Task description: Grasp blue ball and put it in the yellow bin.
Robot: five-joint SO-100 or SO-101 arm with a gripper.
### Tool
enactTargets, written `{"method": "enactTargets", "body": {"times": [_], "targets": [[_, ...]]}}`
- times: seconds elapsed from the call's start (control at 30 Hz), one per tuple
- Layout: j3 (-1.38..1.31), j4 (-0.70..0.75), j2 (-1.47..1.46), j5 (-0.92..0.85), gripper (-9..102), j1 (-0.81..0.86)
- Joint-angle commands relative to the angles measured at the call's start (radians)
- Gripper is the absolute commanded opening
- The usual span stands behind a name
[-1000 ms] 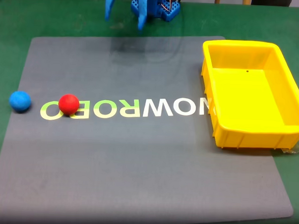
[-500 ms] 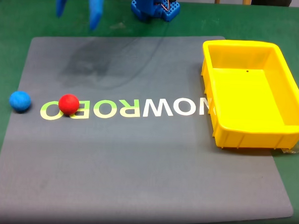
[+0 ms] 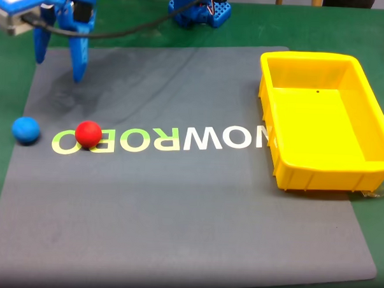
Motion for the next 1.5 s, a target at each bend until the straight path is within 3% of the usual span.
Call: {"method": "enactTargets", "body": {"times": [0.0,0.6,1.47], "targets": [[-0.132,-0.026,-0.054,0.005,36,0.025],[-0.377,-0.052,-0.37,0.0,36,0.008],[-0.541,-0.314,-0.643,0.034,36,-0.052]]}}
